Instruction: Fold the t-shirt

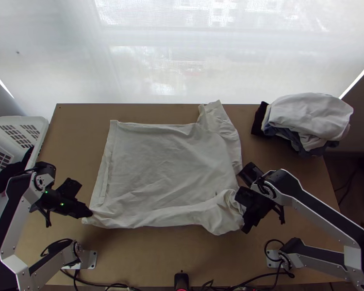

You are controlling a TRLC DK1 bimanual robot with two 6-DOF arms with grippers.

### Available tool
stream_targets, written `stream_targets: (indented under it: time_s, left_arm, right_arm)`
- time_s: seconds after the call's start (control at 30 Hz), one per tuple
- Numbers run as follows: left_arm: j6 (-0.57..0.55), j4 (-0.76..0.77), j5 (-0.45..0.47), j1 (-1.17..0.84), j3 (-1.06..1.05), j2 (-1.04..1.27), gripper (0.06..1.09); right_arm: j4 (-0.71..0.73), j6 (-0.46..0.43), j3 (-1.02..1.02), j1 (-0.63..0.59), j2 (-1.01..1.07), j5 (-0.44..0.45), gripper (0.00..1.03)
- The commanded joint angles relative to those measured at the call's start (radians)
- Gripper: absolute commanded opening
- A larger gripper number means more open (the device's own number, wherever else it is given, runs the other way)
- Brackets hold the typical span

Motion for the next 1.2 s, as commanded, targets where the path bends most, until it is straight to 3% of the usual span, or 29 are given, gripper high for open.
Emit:
stream_targets:
  time_s: [0.0,0.27,0.33,0.37,0.43,0.47,0.5,0.6,0.73,0.9,1.07,1.17]
  left_arm:
    - [0.016,-0.023,0.000,0.006,0.011,-0.010,0.09]
    - [0.030,-0.049,-0.002,0.016,0.022,-0.018,0.09]
    - [0.030,-0.049,-0.002,0.021,0.025,-0.018,0.11]
    - [0.030,-0.049,0.000,0.024,0.025,-0.018,0.16]
    - [0.031,-0.043,0.001,0.032,0.022,-0.019,0.36]
    - [0.031,-0.040,0.004,0.032,0.017,-0.022,0.45]
    - [0.031,-0.036,0.009,0.032,0.014,-0.025,0.54]
    - [0.033,-0.023,0.023,0.039,0.028,-0.024,0.77]
    - [0.051,-0.014,0.063,0.099,0.126,0.018,0.90]
    - [-0.034,0.093,0.139,0.127,0.264,0.080,0.91]
    - [-0.246,0.337,0.132,-0.022,0.323,0.163,0.92]
    - [-0.346,0.463,0.089,-0.109,0.390,0.281,0.92]
  right_arm:
    - [-0.266,-0.029,0.008,0.084,-0.058,0.003,0.03]
    - [-0.266,-0.030,0.020,0.233,0.089,0.003,0.04]
    - [-0.249,-0.026,0.011,0.291,0.107,0.003,0.24]
    - [-0.220,-0.019,0.000,0.311,0.107,0.000,0.42]
    - [-0.198,-0.006,-0.014,0.319,0.120,-0.003,0.82]
    - [-0.192,-0.004,-0.023,0.313,0.121,-0.003,0.94]
    - [-0.181,-0.004,-0.031,0.305,0.121,-0.003,0.98]
    - [-0.169,-0.007,-0.028,0.261,0.104,-0.002,0.98]
    - [-0.183,-0.024,0.052,0.147,0.064,-0.002,0.98]
    - [-0.186,-0.038,0.213,0.026,0.017,0.012,0.98]
    - [-0.178,-0.076,0.342,-0.129,0.018,0.012,0.98]
    - [-0.068,-0.073,0.396,-0.225,0.031,0.010,0.98]
